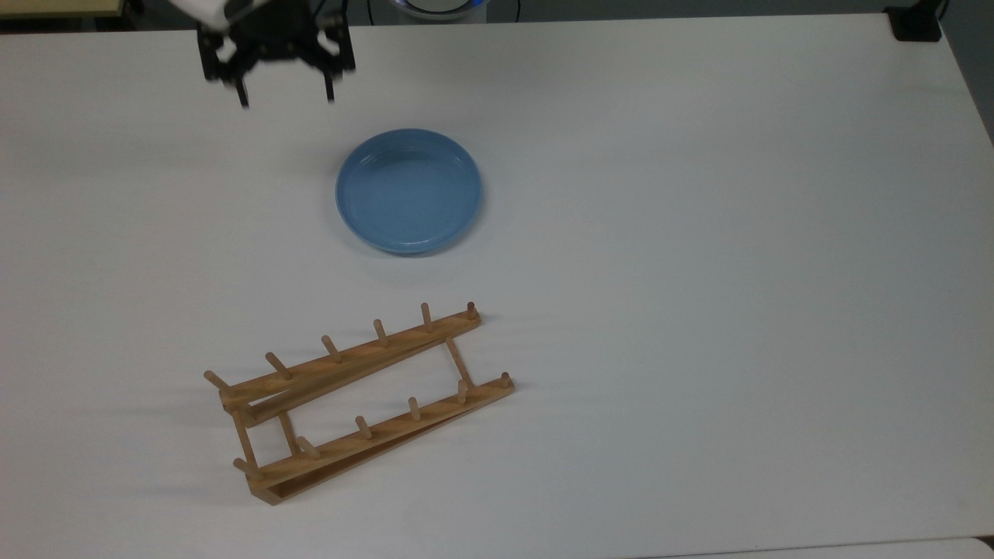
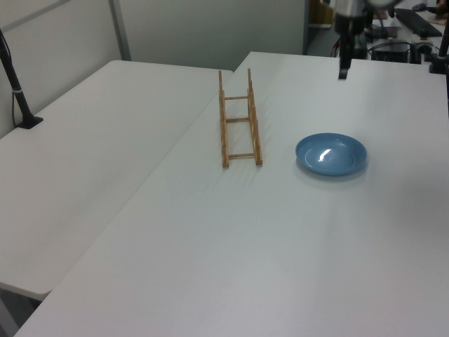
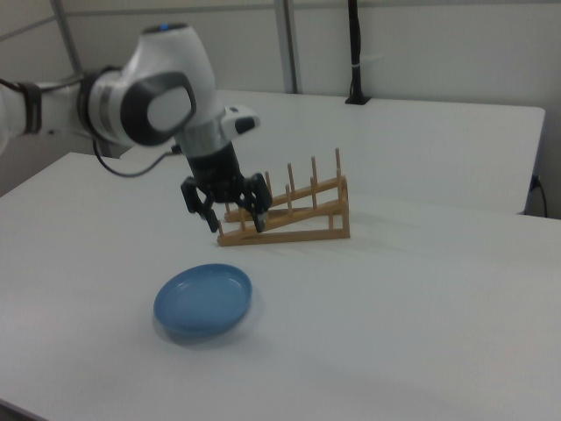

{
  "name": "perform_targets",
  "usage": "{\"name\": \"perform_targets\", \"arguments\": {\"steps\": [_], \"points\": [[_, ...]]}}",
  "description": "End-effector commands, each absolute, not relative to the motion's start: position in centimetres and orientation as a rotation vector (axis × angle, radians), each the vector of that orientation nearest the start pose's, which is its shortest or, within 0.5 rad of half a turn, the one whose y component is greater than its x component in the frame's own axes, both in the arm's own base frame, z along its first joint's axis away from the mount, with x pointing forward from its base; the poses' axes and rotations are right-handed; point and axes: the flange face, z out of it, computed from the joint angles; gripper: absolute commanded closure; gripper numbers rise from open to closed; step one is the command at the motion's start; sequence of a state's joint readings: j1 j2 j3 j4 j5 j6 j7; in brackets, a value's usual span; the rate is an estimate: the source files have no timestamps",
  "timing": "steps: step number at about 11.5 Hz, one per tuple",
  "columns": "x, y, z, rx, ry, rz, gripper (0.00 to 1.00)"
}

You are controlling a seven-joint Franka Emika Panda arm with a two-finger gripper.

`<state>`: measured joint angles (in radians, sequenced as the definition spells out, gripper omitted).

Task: Place plate in plate rack
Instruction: 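Lower the open gripper onto the rim of the blue plate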

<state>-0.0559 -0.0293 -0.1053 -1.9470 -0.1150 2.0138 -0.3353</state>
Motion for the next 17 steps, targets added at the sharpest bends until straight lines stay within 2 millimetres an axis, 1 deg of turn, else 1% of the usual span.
{"name": "perform_targets", "arguments": {"steps": [1, 3, 4, 6, 7, 8, 9, 12, 14, 16, 17], "points": [[55.6, -9.4, 44.5, -3.263, -0.284, -0.21, 0.04], [56.3, -9.0, 41.9, -3.265, -0.27, -0.155, 0.08], [56.6, -8.8, 41.0, -3.267, -0.265, -0.136, 0.08], [57.3, -8.5, 39.5, -3.268, -0.251, -0.166, 0.08], [57.8, -8.4, 38.1, -3.272, -0.224, -0.173, 0.08], [58.3, -8.2, 36.6, -3.275, -0.201, -0.178, 0.04], [58.6, -8.1, 36.1, -3.281, -0.2, -0.206, 0.02], [59.2, -7.1, 33.3, -3.31, -0.207, -0.187, 0.0], [59.4, -6.4, 32.4, -3.335, -0.265, -0.164, 0.0], [59.4, -6.1, 32.0, -3.334, -0.27, -0.154, 0.0], [59.4, -6.0, 31.7, -3.334, -0.256, -0.149, 0.06]]}}
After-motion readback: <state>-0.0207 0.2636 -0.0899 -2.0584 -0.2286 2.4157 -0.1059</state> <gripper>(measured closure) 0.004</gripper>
